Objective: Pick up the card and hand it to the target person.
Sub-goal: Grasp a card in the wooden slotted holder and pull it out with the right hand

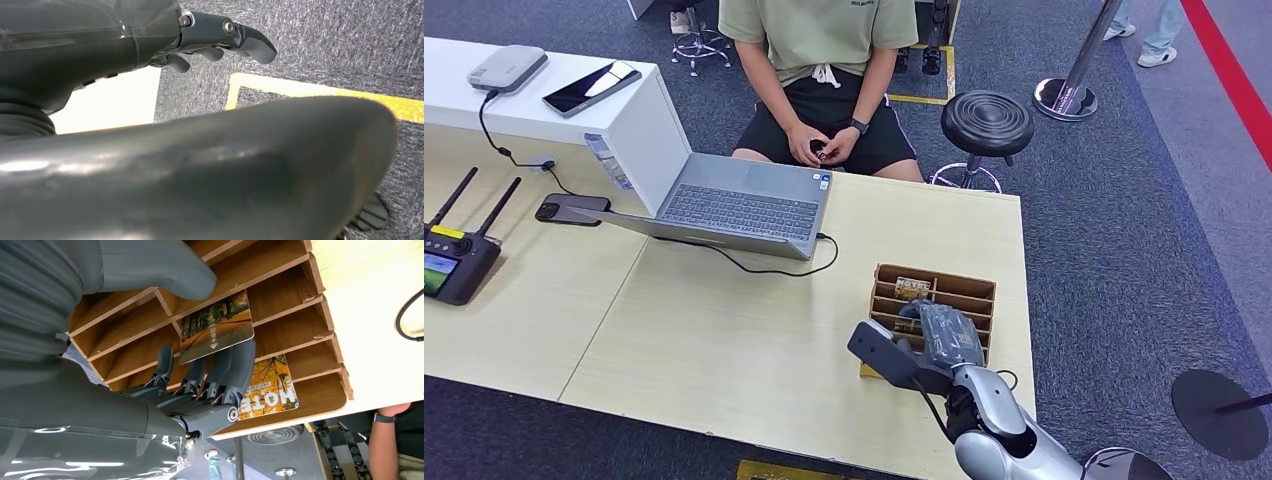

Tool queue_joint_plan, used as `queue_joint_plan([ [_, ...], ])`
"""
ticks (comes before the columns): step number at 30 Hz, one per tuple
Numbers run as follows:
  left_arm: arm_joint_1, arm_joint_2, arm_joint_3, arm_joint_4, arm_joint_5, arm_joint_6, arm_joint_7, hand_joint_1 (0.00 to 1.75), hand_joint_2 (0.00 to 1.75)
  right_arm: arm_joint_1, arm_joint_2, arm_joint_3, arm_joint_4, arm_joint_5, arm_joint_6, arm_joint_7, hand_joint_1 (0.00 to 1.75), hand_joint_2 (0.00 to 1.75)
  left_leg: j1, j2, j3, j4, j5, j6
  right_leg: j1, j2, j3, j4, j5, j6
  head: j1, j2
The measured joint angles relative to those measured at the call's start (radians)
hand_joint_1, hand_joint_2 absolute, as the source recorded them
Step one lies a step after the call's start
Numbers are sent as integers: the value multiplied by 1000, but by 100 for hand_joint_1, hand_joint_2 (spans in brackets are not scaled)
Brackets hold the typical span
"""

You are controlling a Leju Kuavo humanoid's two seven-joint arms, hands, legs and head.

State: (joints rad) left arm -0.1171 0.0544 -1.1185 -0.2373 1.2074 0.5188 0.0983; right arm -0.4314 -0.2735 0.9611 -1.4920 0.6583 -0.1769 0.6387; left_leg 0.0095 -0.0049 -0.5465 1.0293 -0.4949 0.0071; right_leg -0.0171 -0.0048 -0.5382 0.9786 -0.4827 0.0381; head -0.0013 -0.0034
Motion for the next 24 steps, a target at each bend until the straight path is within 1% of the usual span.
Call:
queue_joint_plan([
  [2, 0, 0, 0, 0, 0, 0, 0, 0, 0, 0, 0, 2, 0, 0, 1, 0, 93, 175, 0, 0, 0, 0, 0, 0, 0, 0, 0, 0, 0, 0, 0, 0],
  [6, 0, 0, 0, 0, 0, 0, -2, 0, 0, -1, 0, 3, 0, 0, 3, 0, 137, 175, 0, 0, 0, 0, 0, 0, 0, 0, 0, 0, 0, 0, 0, 0],
  [11, 0, 0, 1, 0, 9, -3, -9, 0, 0, -2, 0, 5, 0, 3, 4, 0, 140, 175, 0, 0, 0, 0, 0, 0, 0, 0, 0, 0, 0, 0, 0, 0],
  [15, 0, 0, 1, 0, 16, -5, -18, 0, 175, -2, 0, 8, 0, 4, 4, 1, 146, 175, 0, 0, 0, 0, 0, 0, 0, 0, 0, 0, 0, 0, 0, 0],
  [19, 0, 0, 2, 0, 16, -5, -22, 0, 175, -2, 0, 10, 0, 4, 4, 1, 155, 175, 0, 0, 0, 0, 0, 0, 0, 0, 0, 0, 0, 0, 0, 0],
  [24, 0, 0, 1, 0, 9, -4, -38, 0, 175, -2, 0, 11, 0, 4, 4, 1, 155, 175, 0, 0, 0, 0, 0, 0, 0, 0, 0, 0, 0, 0, 0, 0],
])
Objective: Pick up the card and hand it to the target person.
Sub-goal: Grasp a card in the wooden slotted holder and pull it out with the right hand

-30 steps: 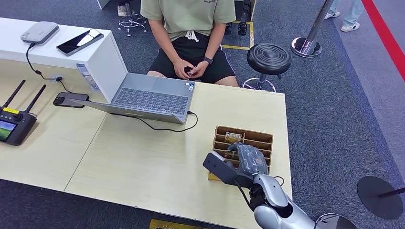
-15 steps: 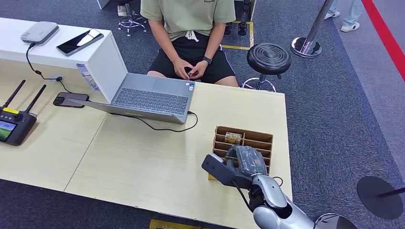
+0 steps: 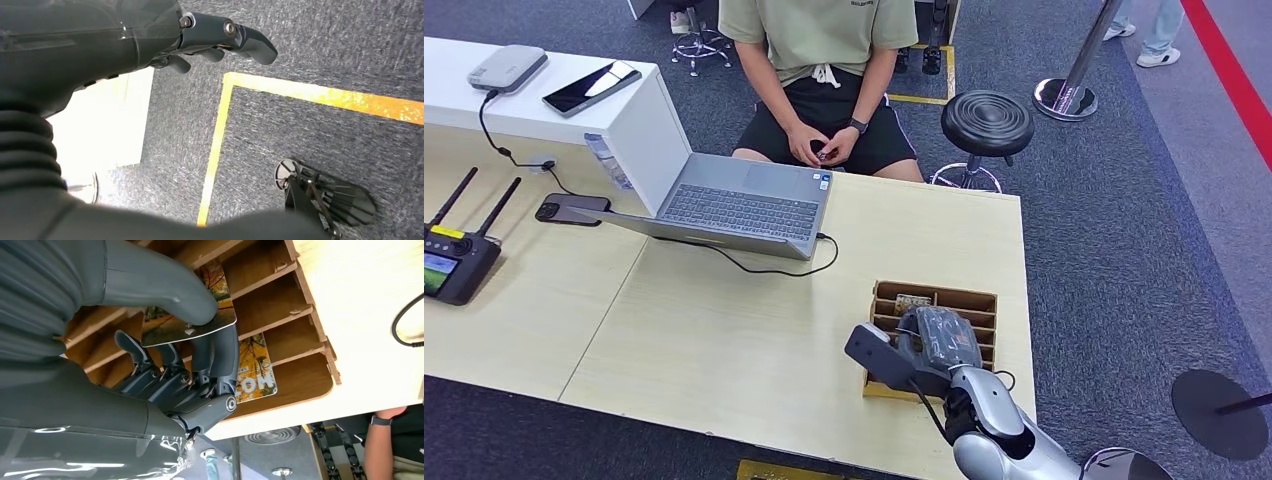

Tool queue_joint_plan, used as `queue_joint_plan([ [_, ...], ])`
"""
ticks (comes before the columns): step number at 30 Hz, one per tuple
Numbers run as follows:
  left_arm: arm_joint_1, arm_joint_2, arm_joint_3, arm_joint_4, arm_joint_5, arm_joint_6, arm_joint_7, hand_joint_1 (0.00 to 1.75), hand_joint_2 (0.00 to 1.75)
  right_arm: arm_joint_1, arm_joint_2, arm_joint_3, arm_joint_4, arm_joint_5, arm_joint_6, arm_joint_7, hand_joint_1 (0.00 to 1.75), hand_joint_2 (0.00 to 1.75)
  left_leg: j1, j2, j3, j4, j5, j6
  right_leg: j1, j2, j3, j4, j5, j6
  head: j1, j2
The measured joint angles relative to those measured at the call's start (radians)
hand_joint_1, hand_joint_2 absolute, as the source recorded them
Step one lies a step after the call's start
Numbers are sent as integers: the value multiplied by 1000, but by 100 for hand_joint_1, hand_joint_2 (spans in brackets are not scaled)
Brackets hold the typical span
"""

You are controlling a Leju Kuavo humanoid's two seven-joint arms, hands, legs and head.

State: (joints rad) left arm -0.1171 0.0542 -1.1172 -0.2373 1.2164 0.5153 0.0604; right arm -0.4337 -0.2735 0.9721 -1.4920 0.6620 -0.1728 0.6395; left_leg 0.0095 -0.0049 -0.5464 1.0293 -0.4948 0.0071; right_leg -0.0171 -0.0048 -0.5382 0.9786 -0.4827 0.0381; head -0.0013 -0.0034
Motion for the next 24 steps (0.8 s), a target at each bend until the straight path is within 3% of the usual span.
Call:
queue_joint_plan([
  [17, 0, 0, 1, 0, 8, 18, -9, 0, 175, -2, 4, 1, -11, 41, -53, -33, 155, 175, 0, 0, 0, 0, 0, 0, 0, 0, 0, 0, 0, 0, 0, 0],
  [24, 0, 0, 1, 0, -16, 12, -7, 0, 175, -61, 32, 1, -23, 39, -89, -85, 155, 175, 0, 0, 0, 0, 1, 0, 0, 0, 0, 1, 0, 0, 0, 0],
])
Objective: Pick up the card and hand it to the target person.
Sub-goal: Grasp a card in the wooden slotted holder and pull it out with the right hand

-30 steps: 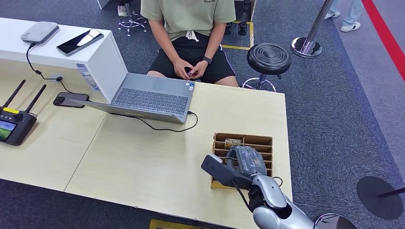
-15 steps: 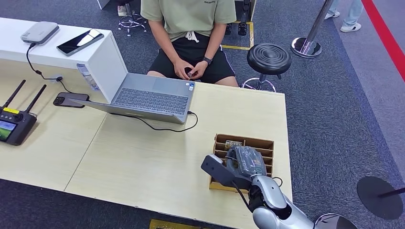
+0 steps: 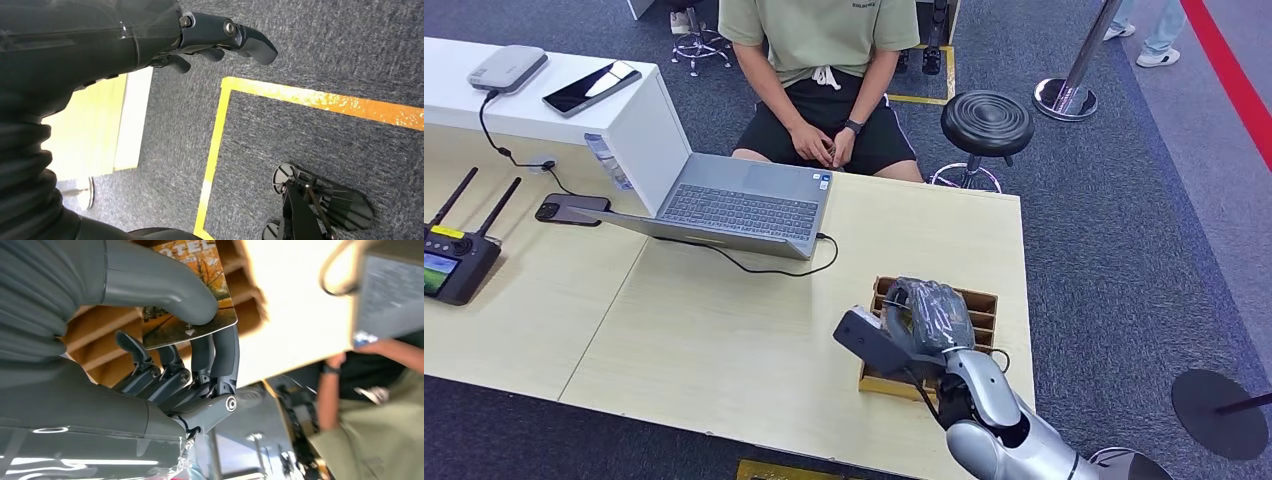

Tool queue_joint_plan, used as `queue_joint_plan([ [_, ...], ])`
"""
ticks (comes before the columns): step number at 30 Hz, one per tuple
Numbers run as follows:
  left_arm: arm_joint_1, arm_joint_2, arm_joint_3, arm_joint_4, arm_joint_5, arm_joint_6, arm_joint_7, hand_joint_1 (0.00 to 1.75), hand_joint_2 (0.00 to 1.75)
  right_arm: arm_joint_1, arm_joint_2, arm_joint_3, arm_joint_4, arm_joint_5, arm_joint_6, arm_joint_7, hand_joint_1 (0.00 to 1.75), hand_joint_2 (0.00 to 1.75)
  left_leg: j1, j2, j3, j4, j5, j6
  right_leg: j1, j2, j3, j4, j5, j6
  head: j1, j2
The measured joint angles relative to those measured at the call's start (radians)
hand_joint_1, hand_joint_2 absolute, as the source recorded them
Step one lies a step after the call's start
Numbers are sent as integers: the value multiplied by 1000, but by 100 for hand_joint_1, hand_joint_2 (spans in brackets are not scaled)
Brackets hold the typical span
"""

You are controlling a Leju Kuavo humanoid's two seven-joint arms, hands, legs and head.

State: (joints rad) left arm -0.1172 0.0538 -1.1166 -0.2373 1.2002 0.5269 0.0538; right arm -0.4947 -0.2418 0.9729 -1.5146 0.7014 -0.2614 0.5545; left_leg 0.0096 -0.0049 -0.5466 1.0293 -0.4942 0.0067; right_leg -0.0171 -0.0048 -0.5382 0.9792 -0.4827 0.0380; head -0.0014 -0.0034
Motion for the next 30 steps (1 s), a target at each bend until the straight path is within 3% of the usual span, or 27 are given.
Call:
queue_joint_plan([
  [7, 0, -2, -1, 0, -35, -5, 2, 0, 175, -101, 25, -1, 22, -42, -87, -59, 155, 175, 0, 0, 0, 0, 0, 0, 0, 0, 0, 0, 0, 0, 0, 0],
  [16, -10, -11, -9, 0, -84, -5, 28, 0, 175, -223, 33, -12, 169, 91, -264, -104, 155, 175, 0, 0, 0, 0, 1, 0, 0, 0, 0, 0, 1, 0, 0, 0],
  [30, -36, -24, -48, 0, -120, -4, 47, 0, 175, -328, 45, -41, 448, 109, -290, -105, 155, 175, 0, 0, 0, 0, 1, 0, 0, 0, 0, 0, 1, 0, 0, 0],
])
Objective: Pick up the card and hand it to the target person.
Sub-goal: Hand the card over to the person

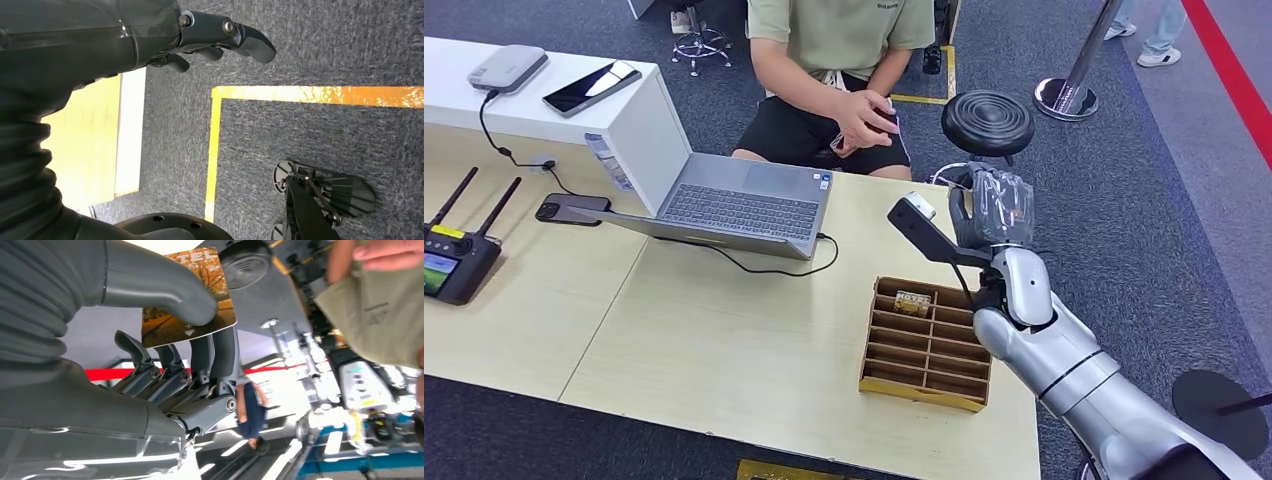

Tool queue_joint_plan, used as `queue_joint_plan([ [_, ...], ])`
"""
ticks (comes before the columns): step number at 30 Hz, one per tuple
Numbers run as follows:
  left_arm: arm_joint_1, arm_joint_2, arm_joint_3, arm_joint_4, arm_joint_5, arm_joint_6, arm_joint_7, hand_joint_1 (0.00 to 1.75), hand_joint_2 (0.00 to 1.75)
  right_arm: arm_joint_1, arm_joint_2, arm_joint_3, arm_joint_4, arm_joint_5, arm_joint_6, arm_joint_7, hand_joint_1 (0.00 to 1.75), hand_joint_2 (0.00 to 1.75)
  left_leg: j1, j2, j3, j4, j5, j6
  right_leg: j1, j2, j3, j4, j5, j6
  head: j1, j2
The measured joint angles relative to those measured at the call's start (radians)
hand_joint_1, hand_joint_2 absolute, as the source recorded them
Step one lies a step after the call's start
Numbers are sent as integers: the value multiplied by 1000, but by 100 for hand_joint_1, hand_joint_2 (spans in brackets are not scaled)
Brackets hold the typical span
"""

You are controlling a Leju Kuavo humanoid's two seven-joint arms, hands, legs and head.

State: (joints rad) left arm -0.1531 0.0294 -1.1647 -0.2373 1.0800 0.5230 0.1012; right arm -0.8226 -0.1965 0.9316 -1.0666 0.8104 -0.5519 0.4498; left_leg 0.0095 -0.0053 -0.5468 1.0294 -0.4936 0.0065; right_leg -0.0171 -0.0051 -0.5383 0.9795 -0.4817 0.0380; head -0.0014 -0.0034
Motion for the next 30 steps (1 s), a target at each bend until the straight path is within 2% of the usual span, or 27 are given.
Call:
queue_joint_plan([
  [22, -4, 1, -21, 0, 0, 0, 11, 0, 175, -13, 4, -12, 86, 3, 20, 37, 155, 175, 0, 0, 0, 0, 0, 0, 0, 0, 0, 0, 0, 0, 0, 0],
  [26, -4, 2, -26, 0, 3, -1, 6, 0, 175, -17, 4, -14, 86, 4, 24, 43, 0, 175, 0, 0, 0, 0, 0, 0, 0, 0, 0, 0, 0, 0, 0, 0],
  [30, -4, 2, -29, 0, 3, -2, -3, 0, 175, -18, 4, -17, 84, 8, 26, 45, 0, 175, 0, 0, 0, 0, 0, 0, 0, 0, 0, 0, 0, 0, 0, 0],
])
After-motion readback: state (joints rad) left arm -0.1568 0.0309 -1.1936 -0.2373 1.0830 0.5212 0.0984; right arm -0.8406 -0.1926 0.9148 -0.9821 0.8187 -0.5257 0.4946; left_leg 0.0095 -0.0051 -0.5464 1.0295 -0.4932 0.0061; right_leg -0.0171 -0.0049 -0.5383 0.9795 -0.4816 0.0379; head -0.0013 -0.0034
